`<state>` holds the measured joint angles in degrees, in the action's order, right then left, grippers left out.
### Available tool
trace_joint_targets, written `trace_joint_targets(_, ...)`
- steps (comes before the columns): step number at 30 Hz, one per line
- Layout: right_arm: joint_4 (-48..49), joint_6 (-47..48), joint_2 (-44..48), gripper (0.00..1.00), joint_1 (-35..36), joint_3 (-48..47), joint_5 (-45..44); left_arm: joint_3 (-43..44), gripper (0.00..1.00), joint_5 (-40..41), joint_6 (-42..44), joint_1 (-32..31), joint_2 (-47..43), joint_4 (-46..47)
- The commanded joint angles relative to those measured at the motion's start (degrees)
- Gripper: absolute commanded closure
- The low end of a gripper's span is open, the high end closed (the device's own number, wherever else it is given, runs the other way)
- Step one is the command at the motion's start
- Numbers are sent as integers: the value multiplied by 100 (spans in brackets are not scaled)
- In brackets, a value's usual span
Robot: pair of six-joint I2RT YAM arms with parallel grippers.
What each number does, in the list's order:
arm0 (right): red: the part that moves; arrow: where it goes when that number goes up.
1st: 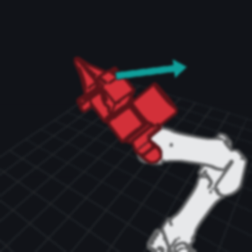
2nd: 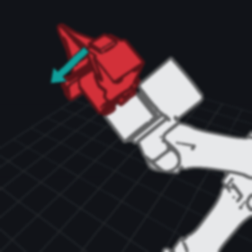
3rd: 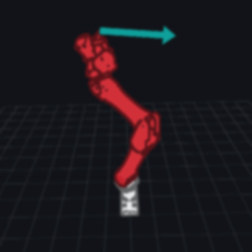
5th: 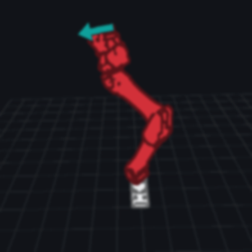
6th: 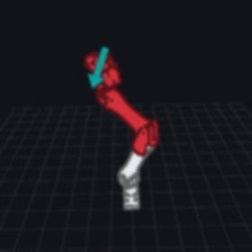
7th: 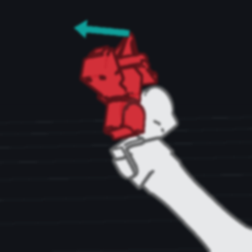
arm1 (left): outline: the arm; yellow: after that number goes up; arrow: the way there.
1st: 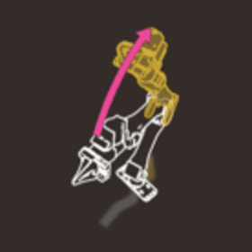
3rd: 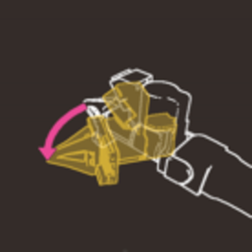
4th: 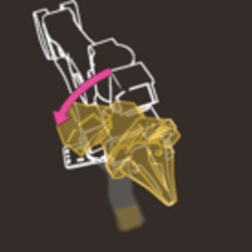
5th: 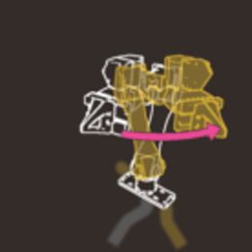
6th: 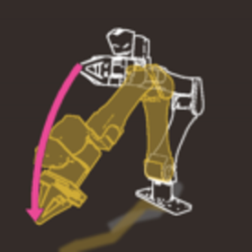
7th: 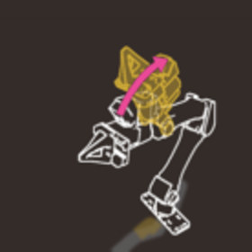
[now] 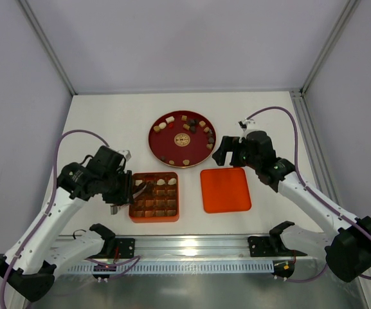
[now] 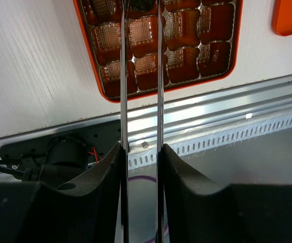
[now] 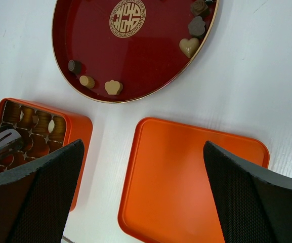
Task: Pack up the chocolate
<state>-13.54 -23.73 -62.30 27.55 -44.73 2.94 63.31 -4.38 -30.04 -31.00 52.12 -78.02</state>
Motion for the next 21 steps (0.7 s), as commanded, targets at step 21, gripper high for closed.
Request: trace_joint_targets(21,282,26,-1,0,13,8,-30,393,64,-28,60,-20,176,-425)
